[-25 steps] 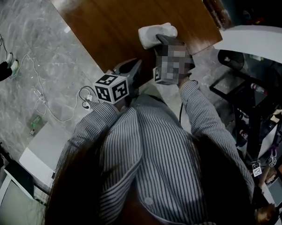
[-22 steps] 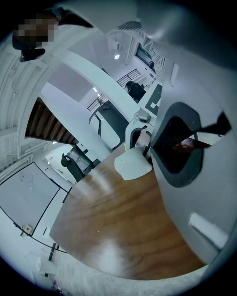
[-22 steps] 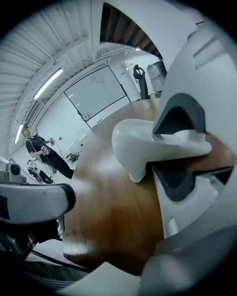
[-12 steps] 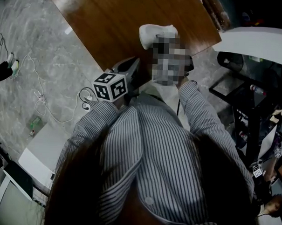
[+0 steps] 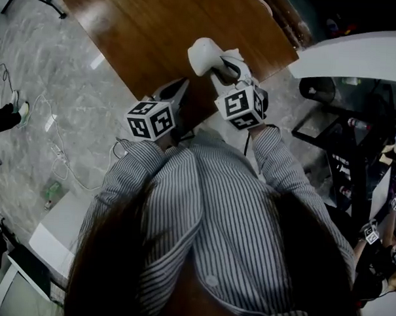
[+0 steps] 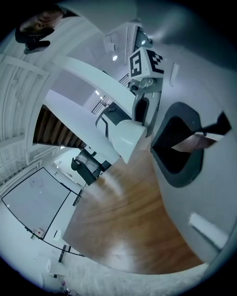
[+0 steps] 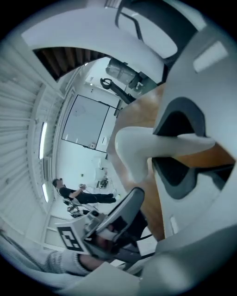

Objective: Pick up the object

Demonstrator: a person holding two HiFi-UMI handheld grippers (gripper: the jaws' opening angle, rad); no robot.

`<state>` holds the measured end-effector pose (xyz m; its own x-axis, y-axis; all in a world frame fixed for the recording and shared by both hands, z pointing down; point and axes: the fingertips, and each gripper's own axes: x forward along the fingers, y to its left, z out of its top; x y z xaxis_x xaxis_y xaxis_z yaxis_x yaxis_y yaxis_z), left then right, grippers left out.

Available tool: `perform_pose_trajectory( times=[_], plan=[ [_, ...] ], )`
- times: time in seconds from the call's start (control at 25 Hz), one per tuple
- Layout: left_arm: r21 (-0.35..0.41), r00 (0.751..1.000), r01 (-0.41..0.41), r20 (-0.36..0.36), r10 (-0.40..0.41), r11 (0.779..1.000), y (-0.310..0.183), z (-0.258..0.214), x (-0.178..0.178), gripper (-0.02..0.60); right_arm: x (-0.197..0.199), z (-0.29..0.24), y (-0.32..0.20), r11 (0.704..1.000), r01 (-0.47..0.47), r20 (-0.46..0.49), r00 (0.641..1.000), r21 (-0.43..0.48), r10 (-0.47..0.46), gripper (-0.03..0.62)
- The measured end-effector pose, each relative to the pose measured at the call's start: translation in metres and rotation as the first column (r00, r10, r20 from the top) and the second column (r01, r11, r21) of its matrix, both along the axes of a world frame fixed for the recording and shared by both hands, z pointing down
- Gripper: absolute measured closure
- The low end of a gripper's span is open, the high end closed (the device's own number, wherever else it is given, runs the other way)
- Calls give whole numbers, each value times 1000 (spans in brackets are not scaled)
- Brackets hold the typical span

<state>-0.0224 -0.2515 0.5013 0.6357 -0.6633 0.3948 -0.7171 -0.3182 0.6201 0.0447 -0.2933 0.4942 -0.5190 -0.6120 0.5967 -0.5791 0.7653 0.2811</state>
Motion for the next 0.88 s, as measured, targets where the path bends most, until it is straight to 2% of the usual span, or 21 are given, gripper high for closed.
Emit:
perform_pose_trajectory(
  times=[0.12, 0.24, 0.32, 0.52, 0.6, 0.88],
  plan=[
    [33, 1000, 7, 5, -7, 999, -7, -10, 0, 578, 1, -17, 10, 991, -76, 190, 977, -109, 95, 465],
    [62, 1000, 2, 6, -3, 998, -10, -20, -2, 578, 4, -32, 17, 962, -130, 379, 900, -240, 216, 465],
    [77, 1000, 0, 3, -1, 997, -11, -26, 0, 578, 5, -40, 22, 944, -135, 455, 850, -300, 266, 465],
    [105, 1000, 4, -4, -4, 994, -14, -35, -2, 578, 8, -48, 36, 901, -135, 566, 737, -411, 369, 465],
    [104, 1000, -9, -8, 10, 995, -13, -35, 0, 578, 9, -48, 39, 888, -132, 588, 706, -440, 396, 465],
    [96, 999, -43, -13, 44, 994, -9, -36, 8, 578, 12, -52, 39, 882, -138, 601, 684, -450, 413, 465]
  ],
)
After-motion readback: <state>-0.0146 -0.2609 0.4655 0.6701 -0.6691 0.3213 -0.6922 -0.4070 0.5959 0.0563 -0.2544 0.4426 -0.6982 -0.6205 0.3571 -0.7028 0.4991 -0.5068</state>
